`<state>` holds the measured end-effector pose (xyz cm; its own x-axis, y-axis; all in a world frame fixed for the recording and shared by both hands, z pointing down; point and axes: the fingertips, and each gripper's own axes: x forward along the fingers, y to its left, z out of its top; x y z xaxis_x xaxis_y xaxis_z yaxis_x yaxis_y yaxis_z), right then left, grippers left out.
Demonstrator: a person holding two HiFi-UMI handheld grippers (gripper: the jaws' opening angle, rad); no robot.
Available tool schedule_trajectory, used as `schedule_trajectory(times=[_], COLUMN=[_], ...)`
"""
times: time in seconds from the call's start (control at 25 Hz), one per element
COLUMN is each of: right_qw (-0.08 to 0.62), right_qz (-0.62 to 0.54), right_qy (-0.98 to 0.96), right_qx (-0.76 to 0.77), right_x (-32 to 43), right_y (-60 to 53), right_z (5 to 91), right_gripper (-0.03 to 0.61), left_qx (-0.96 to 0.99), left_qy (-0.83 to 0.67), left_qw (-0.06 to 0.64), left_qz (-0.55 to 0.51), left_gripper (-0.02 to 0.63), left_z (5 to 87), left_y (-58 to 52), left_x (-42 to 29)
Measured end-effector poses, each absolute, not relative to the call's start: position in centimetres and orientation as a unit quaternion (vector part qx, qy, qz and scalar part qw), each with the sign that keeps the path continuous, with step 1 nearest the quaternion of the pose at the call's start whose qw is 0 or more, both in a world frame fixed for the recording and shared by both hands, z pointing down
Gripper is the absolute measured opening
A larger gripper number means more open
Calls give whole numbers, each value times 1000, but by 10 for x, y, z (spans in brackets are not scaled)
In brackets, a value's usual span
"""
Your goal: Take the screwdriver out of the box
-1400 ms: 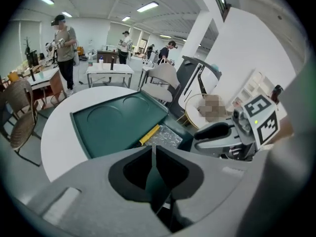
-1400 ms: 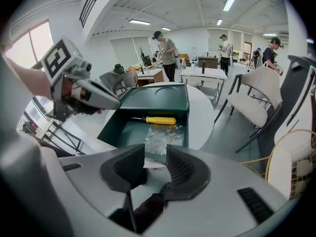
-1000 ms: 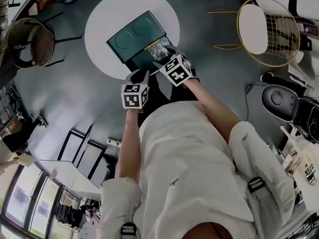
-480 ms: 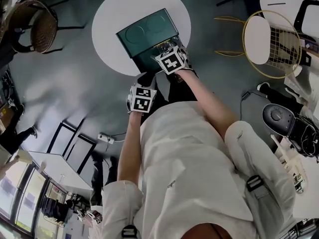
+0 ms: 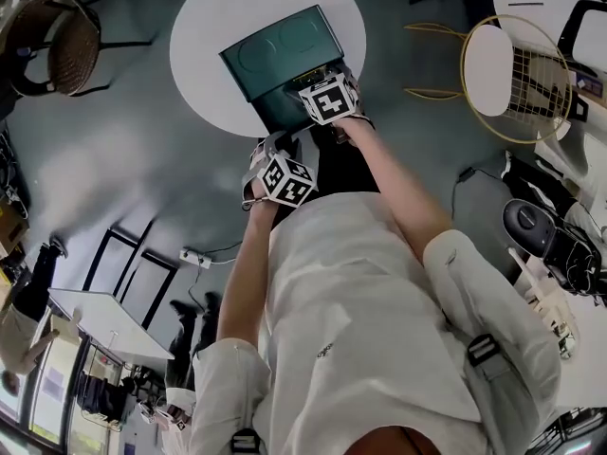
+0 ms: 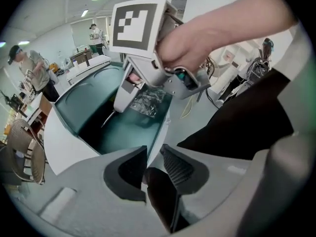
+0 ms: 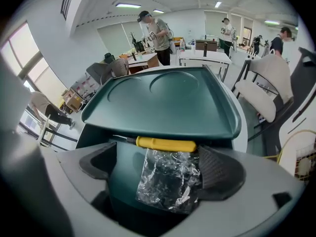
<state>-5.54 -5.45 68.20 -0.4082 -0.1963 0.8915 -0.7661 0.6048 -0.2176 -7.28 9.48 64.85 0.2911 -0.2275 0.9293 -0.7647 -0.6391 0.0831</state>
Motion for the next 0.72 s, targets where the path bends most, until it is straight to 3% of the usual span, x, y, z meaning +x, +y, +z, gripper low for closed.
schedule_trajectory(times=[0.72], right_qw=[483], right_qz=[312], right_qy=[-789], right_qx=[216], right_x=[-73], right_y=[-22], right_z=[681], right_gripper=[506], left_qx=[752], left_qy=[-332], left_qw=[270], left_qz=[501], left_gripper=[104], left_z=[653], left_y=[95], left_x=[-81])
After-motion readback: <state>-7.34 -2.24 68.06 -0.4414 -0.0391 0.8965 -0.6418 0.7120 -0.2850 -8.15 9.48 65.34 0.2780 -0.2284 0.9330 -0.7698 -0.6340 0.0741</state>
